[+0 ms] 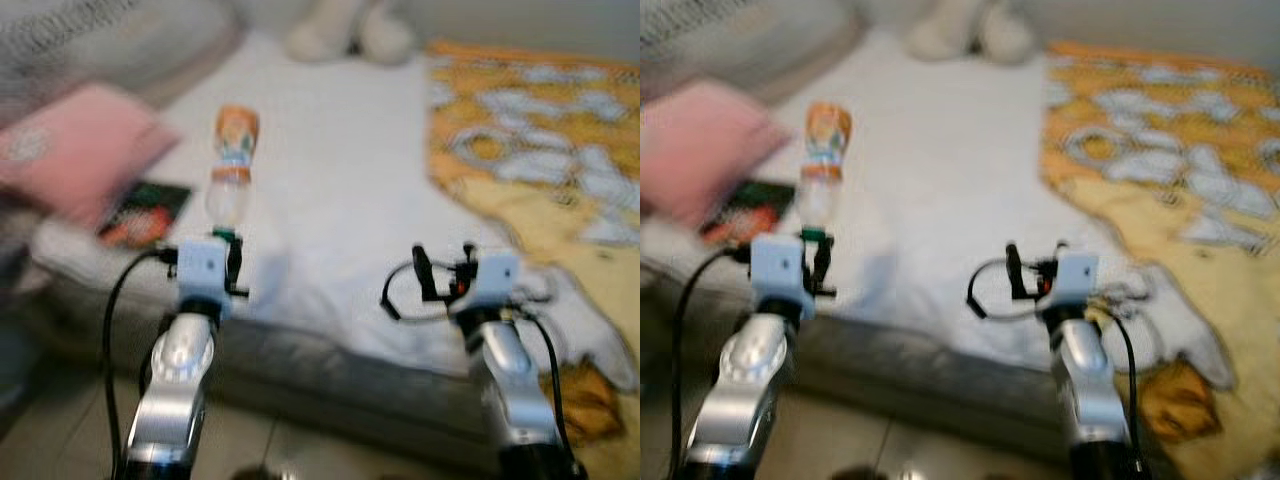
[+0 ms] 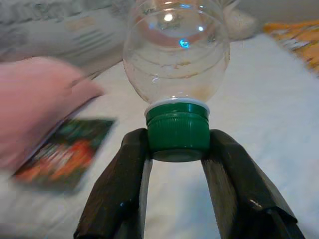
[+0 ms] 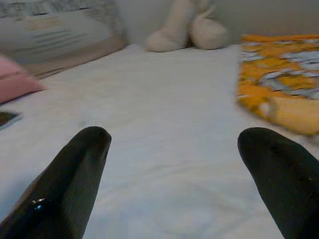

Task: Clean up the room

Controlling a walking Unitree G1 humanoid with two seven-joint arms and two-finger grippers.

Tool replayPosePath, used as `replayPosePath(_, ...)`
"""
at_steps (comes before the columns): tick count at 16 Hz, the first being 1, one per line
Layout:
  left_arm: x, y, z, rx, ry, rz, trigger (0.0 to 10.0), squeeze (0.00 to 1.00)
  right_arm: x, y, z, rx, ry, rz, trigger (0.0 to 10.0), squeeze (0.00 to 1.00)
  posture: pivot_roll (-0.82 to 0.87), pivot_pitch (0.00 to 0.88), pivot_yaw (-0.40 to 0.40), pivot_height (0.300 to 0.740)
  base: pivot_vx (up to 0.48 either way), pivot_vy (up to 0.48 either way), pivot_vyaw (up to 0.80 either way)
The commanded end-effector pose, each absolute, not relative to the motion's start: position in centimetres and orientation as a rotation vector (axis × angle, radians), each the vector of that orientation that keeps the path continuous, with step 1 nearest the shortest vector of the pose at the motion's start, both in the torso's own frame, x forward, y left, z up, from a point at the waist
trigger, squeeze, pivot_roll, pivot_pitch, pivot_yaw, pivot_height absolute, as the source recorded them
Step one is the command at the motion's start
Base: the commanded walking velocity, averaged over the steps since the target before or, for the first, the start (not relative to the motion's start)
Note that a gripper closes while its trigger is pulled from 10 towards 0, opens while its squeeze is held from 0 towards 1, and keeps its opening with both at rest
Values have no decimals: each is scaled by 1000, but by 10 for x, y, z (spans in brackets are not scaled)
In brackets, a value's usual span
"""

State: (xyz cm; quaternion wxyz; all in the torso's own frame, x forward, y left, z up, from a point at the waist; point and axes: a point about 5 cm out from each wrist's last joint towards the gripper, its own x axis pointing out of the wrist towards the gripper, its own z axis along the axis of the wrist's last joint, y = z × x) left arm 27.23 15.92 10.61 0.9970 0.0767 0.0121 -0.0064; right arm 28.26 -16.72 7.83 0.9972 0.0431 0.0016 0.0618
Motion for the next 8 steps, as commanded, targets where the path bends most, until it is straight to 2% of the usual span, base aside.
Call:
replayPosePath(1, 273, 161, 101, 154, 72, 3, 10000, 0, 282, -165, 77, 102, 7, 125, 10000, 20, -114, 0, 30, 740, -480, 0, 625)
replayPosePath(6, 270, 154, 93, 188, 126, -9, 10000, 0, 279, -169, 77, 88, 17, 123, 10000, 27, -119, 0, 25, 740, -472, 0, 569)
replayPosePath(8, 272, 150, 96, 163, 109, -21, 10000, 0, 280, -168, 77, 91, 17, 120, 10000, 31, -119, 0, 26, 740, 0, -480, 528)
